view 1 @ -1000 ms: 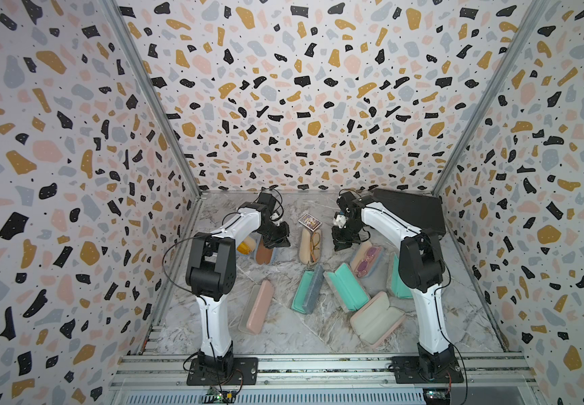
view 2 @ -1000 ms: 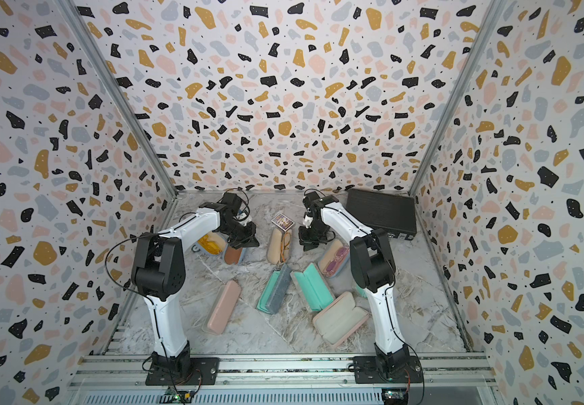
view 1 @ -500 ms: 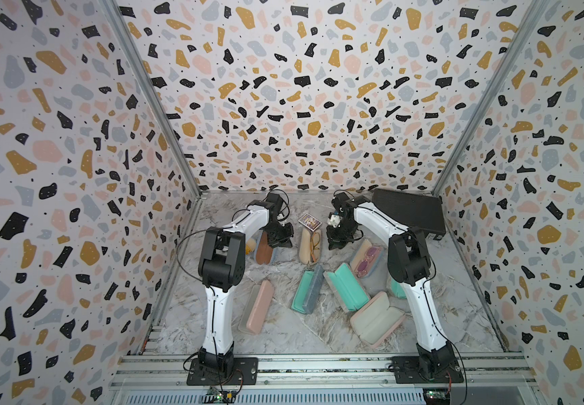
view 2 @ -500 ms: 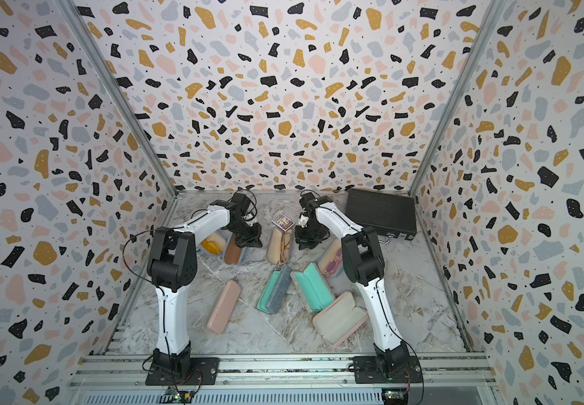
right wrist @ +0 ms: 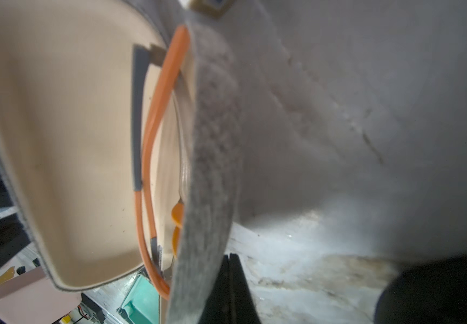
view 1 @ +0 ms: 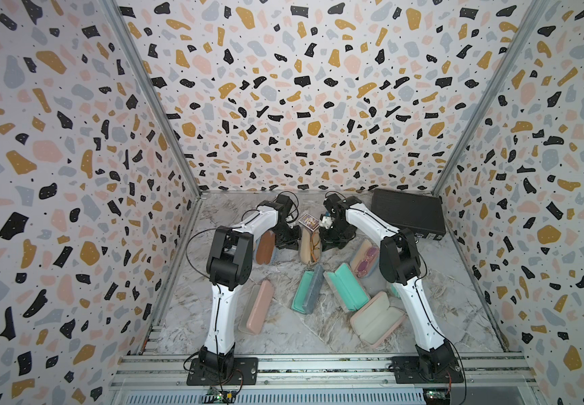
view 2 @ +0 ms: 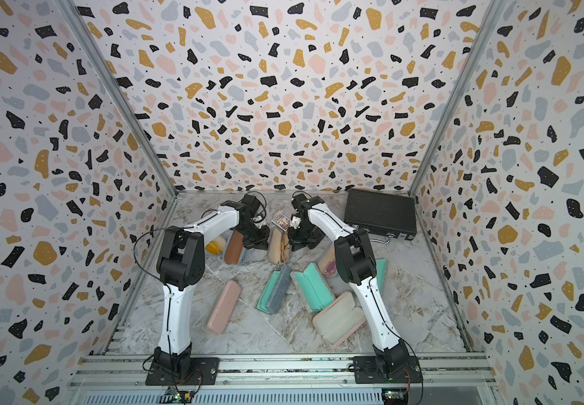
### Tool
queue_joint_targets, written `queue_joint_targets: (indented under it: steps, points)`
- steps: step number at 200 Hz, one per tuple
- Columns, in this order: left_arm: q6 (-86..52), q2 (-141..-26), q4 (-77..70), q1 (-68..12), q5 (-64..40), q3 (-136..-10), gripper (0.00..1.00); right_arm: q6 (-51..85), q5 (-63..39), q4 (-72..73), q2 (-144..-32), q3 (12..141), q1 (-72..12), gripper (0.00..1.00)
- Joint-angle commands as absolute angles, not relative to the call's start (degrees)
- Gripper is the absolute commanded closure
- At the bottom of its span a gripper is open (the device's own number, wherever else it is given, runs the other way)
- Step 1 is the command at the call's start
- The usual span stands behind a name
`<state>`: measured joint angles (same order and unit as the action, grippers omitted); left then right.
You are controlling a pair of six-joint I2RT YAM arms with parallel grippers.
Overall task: Close the glasses case
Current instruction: Close the glasses case at the center of the board.
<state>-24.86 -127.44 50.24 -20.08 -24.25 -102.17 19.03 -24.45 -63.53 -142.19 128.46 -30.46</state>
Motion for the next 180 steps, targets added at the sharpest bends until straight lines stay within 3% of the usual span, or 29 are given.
queue_joint_targets:
  steps: [1,180]
  points:
    - [-22.7,-127.3,51.7,-20.8,-24.2,-103.7,1.00,17.3,-26.5,-66.0,-141.3,131.2,-31.3,1.00]
    - [-16.1,-128.0,54.1,-24.6,-24.7,-108.1,1.00,13.0,-33.7,-67.7,-142.4,134.2,-33.1,1.00]
